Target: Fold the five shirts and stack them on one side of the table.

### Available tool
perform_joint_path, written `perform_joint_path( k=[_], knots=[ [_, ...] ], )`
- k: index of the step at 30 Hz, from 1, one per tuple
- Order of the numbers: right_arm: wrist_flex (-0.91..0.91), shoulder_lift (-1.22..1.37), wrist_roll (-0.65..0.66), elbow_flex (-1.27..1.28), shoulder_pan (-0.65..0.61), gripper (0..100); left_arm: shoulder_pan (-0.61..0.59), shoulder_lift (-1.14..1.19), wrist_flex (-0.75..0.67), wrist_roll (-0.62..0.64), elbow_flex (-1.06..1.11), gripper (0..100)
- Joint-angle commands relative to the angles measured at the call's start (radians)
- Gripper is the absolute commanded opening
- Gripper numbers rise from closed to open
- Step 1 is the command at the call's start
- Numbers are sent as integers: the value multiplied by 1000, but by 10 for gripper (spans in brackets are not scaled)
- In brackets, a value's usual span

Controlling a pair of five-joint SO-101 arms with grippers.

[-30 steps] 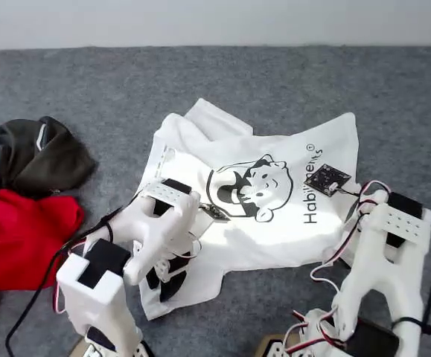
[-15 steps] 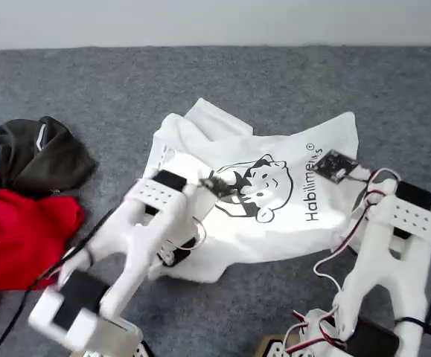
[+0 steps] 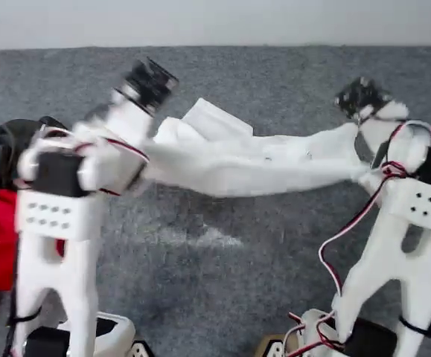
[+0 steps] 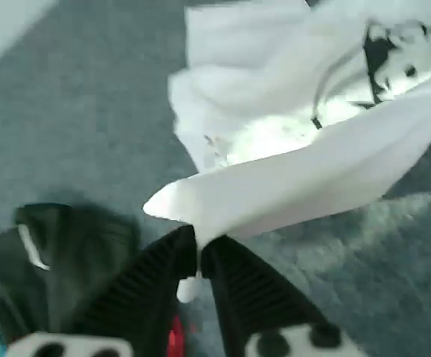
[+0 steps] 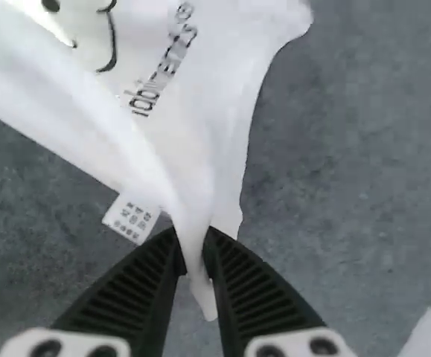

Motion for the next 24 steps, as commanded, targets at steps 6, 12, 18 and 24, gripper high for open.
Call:
perform_joint_path(
  k=[6, 12, 18, 24],
  knots=[
    [-12, -35, -81, -563, -127, 9, -66, -38, -110, -103, -501, 13],
    [-108, -35, -78, -767, -130, 9, -66, -46, -212, -157, -687, 13],
    [-111, -35, -75, -924, -130, 9, -60, -46, -209, -224, -865, 13],
    [8, -35, -29, -1034, -97, 9, -60, -46, -110, -330, -1009, 13]
  ],
)
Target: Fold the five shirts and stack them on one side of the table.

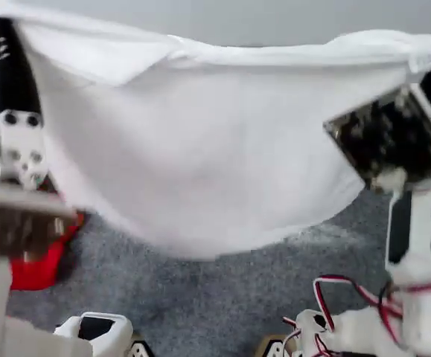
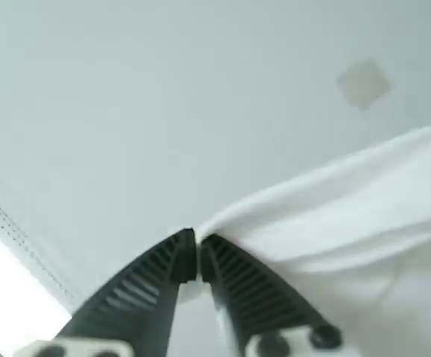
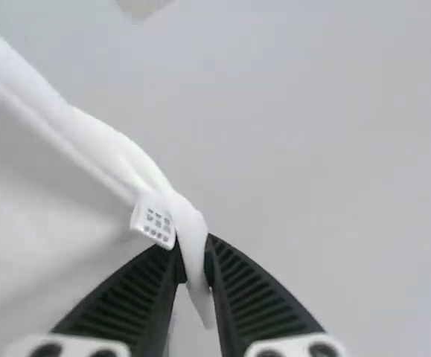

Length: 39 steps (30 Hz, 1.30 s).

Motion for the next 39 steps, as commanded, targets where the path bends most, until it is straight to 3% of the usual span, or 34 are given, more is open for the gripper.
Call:
perform_joint_path(
  k=[1, 5, 9, 24, 32, 39],
  knots=[
    [85, -7, 28, -78, 28, 9, -2, -12, 72, -44, -93, 13],
    [197, -8, 29, -132, 33, 9, -2, -12, 158, -69, -154, 13],
    [196, -45, 29, -137, 77, 9, -8, -12, 204, -84, -216, 13],
    [194, -286, 74, 270, 87, 9, -11, -2, 250, -84, -297, 13],
    [82, -246, 77, 675, 77, 9, -2, 75, 256, -84, 53, 13],
    [-168, -182, 78, 1106, -44, 9, -6, 222, 157, -86, 463, 13]
  ],
)
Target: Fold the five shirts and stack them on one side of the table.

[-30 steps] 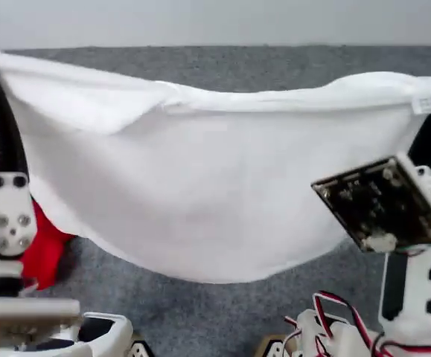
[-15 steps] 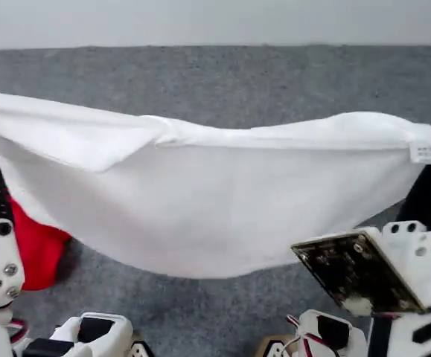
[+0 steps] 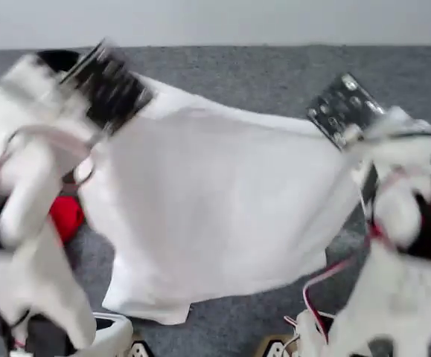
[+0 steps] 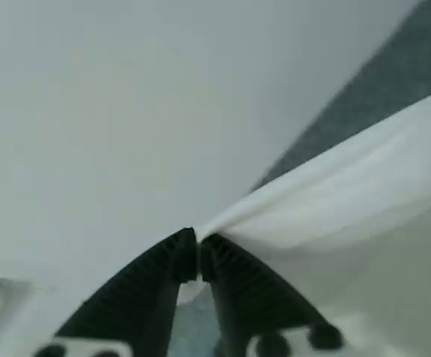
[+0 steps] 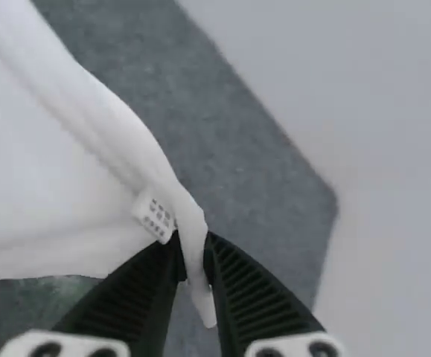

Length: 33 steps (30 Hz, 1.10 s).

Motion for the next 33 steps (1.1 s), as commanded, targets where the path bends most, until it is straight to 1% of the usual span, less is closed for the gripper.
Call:
perform_joint_path(
  k=[1, 4, 7, 16, 19, 22, 24, 27, 30, 33],
  knots=[
    [-188, 22, 9, 201, -50, 9, -6, 72, -109, -9, 179, 13],
    [-394, 67, 9, 350, -54, 9, -6, 143, -226, -9, 274, 13],
    [-585, 134, 9, 431, -54, 9, -3, 221, -336, -8, 309, 13],
    [-1061, 344, 8, 445, -54, 9, -9, 440, -720, -6, 309, 13],
    [-1199, 420, 8, 445, -59, 9, -9, 493, -859, -8, 309, 13],
    [-1323, 495, 9, 443, -71, 9, -9, 532, -964, -12, 309, 13],
    [-1406, 542, 14, 443, -87, 9, -9, 551, -988, -57, 309, 13],
    [-1495, 607, 81, 443, -99, 9, -8, 569, -988, -143, 309, 13],
    [-1581, 656, 107, 443, -93, 9, -9, 571, -987, -167, 311, 13],
    [-1610, 673, 110, 443, -81, 9, -9, 565, -979, -167, 314, 13]
  ],
)
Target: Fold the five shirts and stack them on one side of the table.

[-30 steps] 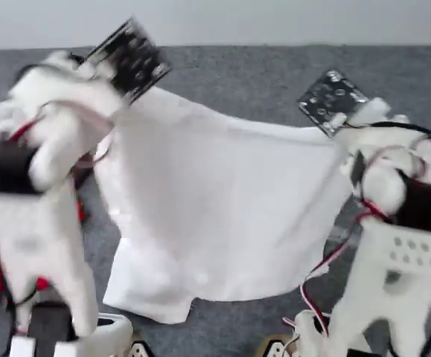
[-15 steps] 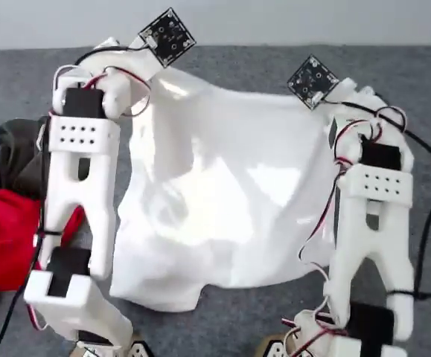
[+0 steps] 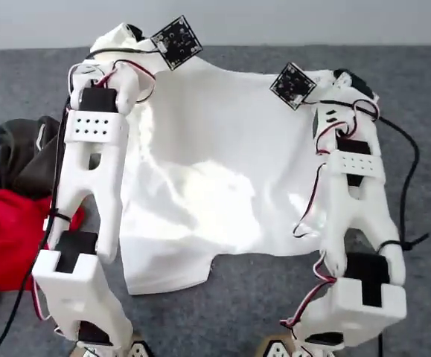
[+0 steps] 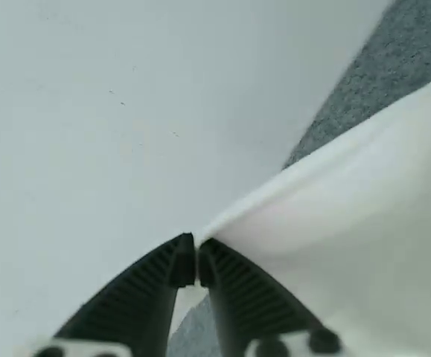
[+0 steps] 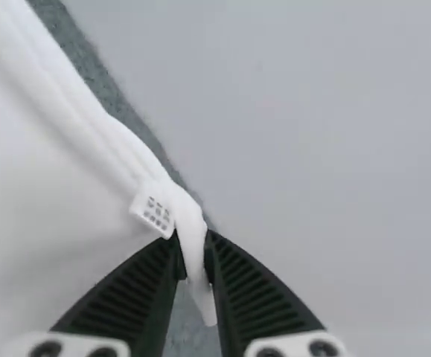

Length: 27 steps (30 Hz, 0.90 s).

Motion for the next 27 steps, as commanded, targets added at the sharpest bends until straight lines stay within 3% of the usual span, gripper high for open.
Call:
perform_joint_path(
  k=[1, 5, 10, 21, 27],
  knots=[
    [-51, -10, 23, -8, 18, 9, -8, -20, 2, -17, -2, 13],
    [-30, -38, 38, 0, 24, 9, 2, -21, 110, -37, -5, 13],
    [222, -113, 38, -6, 7, 9, 2, -49, 318, -35, -8, 13],
    [875, -298, 35, -5, 8, 9, 58, -175, 1034, -31, -10, 13],
    [1161, -334, -72, -5, 8, 9, 64, -287, 1053, 66, 173, 13]
  ],
)
